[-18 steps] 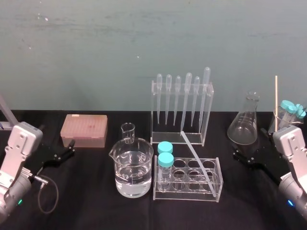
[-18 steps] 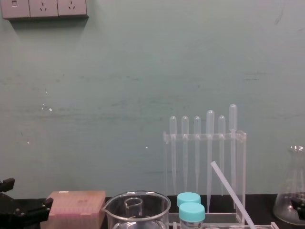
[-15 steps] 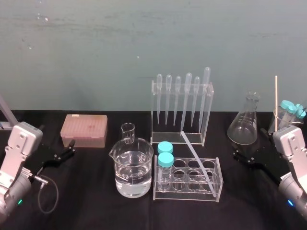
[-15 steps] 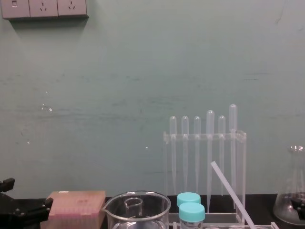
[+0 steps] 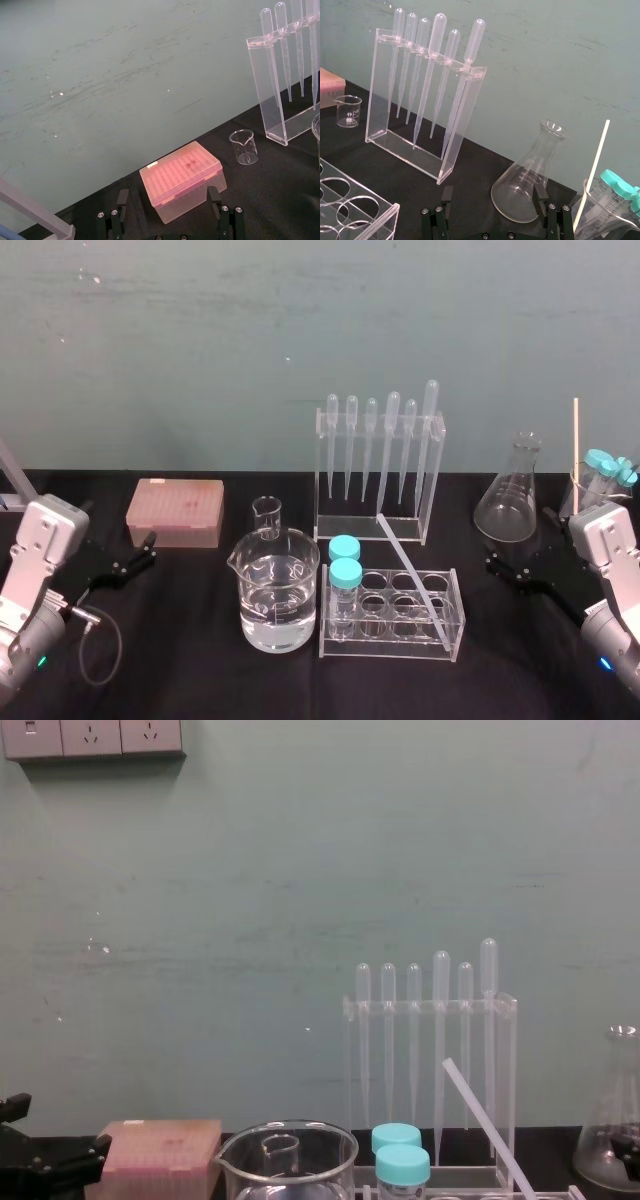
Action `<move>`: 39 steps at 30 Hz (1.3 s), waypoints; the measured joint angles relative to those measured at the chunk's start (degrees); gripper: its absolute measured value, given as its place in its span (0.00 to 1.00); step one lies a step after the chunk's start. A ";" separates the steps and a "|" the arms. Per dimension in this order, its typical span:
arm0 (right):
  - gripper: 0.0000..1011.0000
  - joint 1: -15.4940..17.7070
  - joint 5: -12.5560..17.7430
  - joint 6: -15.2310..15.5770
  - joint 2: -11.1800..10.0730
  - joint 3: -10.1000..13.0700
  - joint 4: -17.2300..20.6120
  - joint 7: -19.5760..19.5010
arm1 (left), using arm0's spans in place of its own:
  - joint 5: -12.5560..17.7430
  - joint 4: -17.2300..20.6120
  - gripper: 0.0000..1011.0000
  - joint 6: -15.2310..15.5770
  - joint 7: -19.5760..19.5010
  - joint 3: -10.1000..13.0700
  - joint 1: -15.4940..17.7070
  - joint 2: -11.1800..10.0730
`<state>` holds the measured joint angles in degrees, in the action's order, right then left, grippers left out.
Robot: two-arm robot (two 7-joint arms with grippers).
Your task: Pick up the stirring rod with one hand, then place it down.
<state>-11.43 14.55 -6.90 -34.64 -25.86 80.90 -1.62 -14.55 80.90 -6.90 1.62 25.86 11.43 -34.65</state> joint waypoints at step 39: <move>0.99 0.00 0.00 0.00 0.00 0.00 0.00 0.00 | 0.00 0.00 0.99 0.00 0.00 0.00 0.00 0.00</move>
<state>-11.43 14.55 -6.90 -34.65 -25.86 80.90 -1.62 -14.55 80.90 -6.91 1.62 25.86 11.43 -34.65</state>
